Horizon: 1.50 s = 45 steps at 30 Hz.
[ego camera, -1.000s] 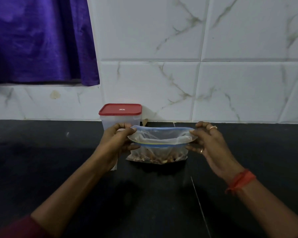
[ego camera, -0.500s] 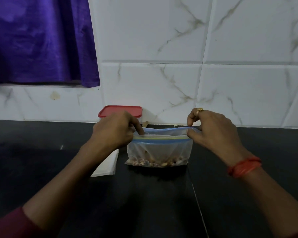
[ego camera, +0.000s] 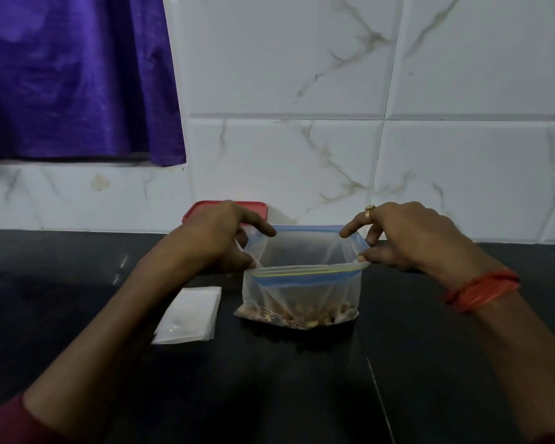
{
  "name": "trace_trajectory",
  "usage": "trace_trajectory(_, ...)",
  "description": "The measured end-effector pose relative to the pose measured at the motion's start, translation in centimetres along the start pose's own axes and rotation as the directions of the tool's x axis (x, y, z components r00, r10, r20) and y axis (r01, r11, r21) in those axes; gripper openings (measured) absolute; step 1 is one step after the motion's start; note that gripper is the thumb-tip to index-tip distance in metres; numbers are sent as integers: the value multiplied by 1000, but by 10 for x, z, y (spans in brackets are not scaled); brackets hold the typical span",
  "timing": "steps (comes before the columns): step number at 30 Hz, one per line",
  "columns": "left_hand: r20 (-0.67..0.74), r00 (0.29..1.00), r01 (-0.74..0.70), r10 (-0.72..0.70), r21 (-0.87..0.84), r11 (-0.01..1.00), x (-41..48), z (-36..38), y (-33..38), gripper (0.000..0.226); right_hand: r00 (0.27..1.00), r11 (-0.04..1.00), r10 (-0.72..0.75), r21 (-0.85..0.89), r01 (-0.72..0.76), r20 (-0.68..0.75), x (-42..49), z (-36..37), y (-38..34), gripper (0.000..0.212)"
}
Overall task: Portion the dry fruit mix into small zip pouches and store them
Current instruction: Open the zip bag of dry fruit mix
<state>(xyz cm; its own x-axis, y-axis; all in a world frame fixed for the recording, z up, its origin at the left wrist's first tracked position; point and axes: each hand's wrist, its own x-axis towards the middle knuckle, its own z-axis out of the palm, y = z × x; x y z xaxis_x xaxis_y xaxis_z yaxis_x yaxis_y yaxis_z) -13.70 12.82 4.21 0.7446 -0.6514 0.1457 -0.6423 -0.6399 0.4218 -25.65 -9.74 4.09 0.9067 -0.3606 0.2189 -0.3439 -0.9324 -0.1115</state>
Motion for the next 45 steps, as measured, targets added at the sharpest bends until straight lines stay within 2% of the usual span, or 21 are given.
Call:
trace_trajectory(2,0,1000,3,-3,-101,995,3,-1,-5,50,1000,997,2,75,0,-29,2,3,2,33)
trace_trajectory(5,3,998,57,-61,-389,919,5,1,-9,35,993,958,37,286,-4,-111,6,13,5,26)
trace_trajectory(7,-46,993,70,-105,-488,870,8,5,-12,27,987,891,88,454,-18,-134,10,21,6,20)
trace_trajectory(9,-61,988,81,-140,-568,819,13,11,-13,25,984,776,141,629,-41,-109,13,28,3,14)
trace_trajectory(11,-37,983,116,-180,-635,763,19,18,-14,20,980,712,177,699,-60,-95,16,35,1,20)
trace_trajectory(14,-16,973,158,-231,-682,714,25,25,-19,3,974,687,207,722,-77,-93,19,43,1,17)
trace_trajectory(18,-25,963,176,-269,-696,696,29,31,-28,20,969,563,247,816,-133,-13,22,50,5,23)
trace_trajectory(23,52,958,255,-281,-598,760,33,28,-33,29,964,417,239,885,-207,113,28,58,9,30)
trace_trajectory(24,71,955,275,-287,-568,776,34,28,-33,30,956,368,249,898,-242,155,31,61,10,30)
trace_trajectory(26,106,943,318,-316,-568,759,34,30,-32,30,928,208,254,921,-329,274,36,68,12,27)
trace_trajectory(28,185,926,359,-330,-704,612,34,35,-30,25,894,20,221,915,-404,390,38,74,14,24)
trace_trajectory(30,289,910,393,-296,-828,401,34,40,-28,23,881,-67,182,900,-431,436,38,77,16,25)
trace_trajectory(32,337,909,401,-247,-868,292,33,43,-29,24,891,-75,142,902,-425,432,36,76,19,24)
trace_trajectory(34,349,913,398,-212,-875,275,32,43,-30,26,907,-45,104,913,-405,407,33,71,23,26)
trace_trajectory(37,346,913,397,-214,-873,282,34,39,-36,32,920,55,67,920,-389,385,30,63,32,34)
trace_trajectory(39,348,917,394,-193,-862,320,35,34,-38,42,922,112,55,915,-388,384,29,59,38,32)
trace_trajectory(41,335,931,364,-144,-840,402,34,27,-40,46,922,142,44,911,-388,386,30,56,42,28)
trace_trajectory(45,313,947,309,-77,-814,492,33,19,-47,31,928,156,42,915,-372,370,30,54,41,21)
